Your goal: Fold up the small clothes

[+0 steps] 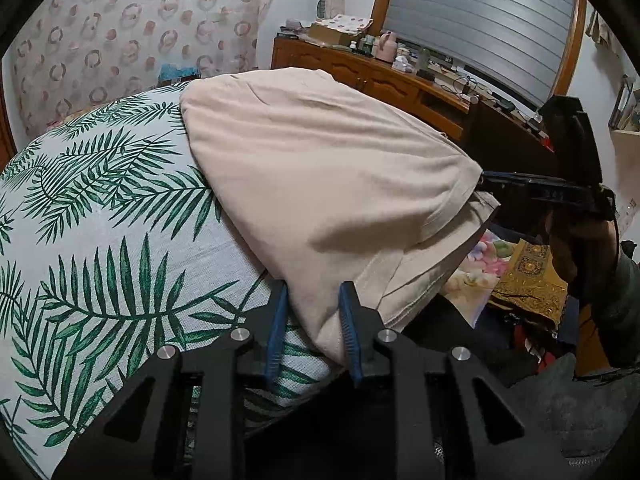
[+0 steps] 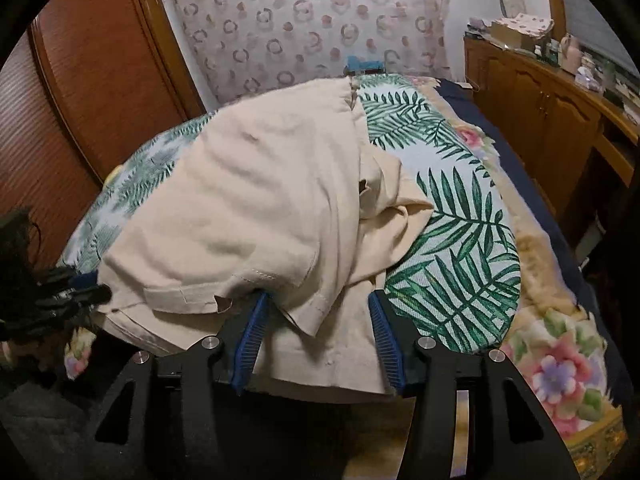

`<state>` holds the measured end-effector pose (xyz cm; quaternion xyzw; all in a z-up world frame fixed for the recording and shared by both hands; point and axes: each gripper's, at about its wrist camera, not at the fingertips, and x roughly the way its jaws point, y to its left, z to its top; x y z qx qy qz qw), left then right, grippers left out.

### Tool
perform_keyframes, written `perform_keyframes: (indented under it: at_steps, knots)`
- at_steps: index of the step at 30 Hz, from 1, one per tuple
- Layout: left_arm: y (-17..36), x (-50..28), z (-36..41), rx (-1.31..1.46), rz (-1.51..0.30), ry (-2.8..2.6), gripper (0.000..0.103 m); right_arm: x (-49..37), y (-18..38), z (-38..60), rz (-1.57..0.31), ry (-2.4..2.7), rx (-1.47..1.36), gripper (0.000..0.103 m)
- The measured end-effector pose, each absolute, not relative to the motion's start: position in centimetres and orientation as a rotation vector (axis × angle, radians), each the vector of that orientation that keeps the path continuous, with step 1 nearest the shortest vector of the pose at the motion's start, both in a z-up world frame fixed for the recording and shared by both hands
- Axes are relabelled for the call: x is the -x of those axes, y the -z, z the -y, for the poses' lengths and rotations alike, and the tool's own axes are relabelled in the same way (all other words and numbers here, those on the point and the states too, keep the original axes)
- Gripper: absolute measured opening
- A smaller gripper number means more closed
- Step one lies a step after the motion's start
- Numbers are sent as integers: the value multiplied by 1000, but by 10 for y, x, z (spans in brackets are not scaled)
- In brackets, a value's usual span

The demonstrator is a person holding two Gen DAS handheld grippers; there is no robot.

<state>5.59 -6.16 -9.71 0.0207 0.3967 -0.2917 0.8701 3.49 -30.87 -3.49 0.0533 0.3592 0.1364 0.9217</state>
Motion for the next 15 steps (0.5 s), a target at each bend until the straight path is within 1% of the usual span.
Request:
perform_keyframes:
  at_steps: [7, 14, 15]
  knots:
    - [97, -57, 61, -35, -832, 610, 27, -15, 22, 321, -635, -248, -171, 56]
    - [97, -57, 61, -39, -831, 609, 27, -24, 38, 305, -714, -195, -91, 57]
    - [96, -56, 62, -46, -828, 608, 25, -24, 40, 302, -720, -191, -84, 57]
